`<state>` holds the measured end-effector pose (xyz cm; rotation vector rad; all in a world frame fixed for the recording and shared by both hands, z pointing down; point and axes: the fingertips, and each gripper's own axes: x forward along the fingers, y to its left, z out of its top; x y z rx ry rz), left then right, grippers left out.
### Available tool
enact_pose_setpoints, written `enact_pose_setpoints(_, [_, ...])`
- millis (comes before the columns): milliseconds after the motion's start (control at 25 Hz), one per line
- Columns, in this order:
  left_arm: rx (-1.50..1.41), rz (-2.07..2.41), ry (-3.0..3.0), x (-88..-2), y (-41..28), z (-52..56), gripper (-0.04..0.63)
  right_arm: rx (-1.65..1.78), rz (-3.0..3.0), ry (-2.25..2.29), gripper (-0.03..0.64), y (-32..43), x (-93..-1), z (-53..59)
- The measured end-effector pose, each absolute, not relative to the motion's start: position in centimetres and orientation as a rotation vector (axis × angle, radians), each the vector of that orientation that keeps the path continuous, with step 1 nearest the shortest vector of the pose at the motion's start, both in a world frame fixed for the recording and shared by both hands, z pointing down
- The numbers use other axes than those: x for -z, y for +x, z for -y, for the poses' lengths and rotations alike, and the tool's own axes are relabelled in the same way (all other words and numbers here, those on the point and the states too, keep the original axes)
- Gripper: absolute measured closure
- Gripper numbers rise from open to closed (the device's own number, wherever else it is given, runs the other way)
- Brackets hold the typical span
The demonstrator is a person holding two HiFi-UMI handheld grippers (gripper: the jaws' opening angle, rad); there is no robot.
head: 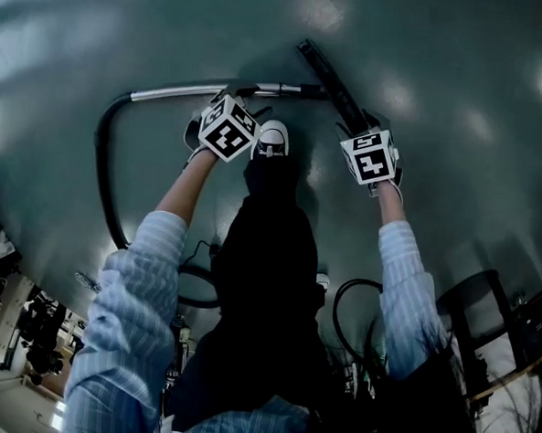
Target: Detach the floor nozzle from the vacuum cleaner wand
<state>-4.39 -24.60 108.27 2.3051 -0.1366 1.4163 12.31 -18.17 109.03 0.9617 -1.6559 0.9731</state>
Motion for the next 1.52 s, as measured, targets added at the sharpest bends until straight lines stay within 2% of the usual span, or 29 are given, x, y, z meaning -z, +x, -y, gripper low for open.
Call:
enact_pose_setpoints(400, [-1.716, -0.043, 2.351, -118.7, -5.7, 24.5, 0.413, -0.808, 1.641, 0.953, 0.356, 11.9, -115.5, 20.1])
enact_pose_setpoints(720, [-1.781, -0.149, 2.344, -119.5, -5.6, 24.7, 0.413, -0.753, 1.64, 0.986, 0.376, 12.4, -115.4, 20.7])
enact_pose_setpoints(920, [-1.761, -0.17, 2.346, -119.3, -5.7, 24.6, 0.413, -0.605, 1.559, 1.002, 0.387, 12.7, -114.8, 20.7])
enact_pose_setpoints(1120, [-1.76, -0.197, 2.344, -120.2, -6.1, 23.4, 0.413, -0.664, 1.483, 1.038, 0.388, 13.0, -115.3, 19.2])
enact_pose_setpoints(1200, [-1.759, -0.199, 2.344, -120.1, -6.3, 23.4, 0.413, -0.617, 1.404, 1.056, 0.39, 15.6, -115.1, 18.6])
enact_pose_setpoints(1360, [-1.743, -0.18, 2.324, -119.7, -6.8, 23.5, 0.411, -0.867, 1.302, 1.181, 0.39, 21.5, -115.2, 15.4])
enact_pose_setpoints(1520, [-1.711, -0.021, 2.266, -117.9, -6.4, 24.0, 0.41, -0.982, 1.303, 1.23, 0.372, 22.5, -115.0, 13.6])
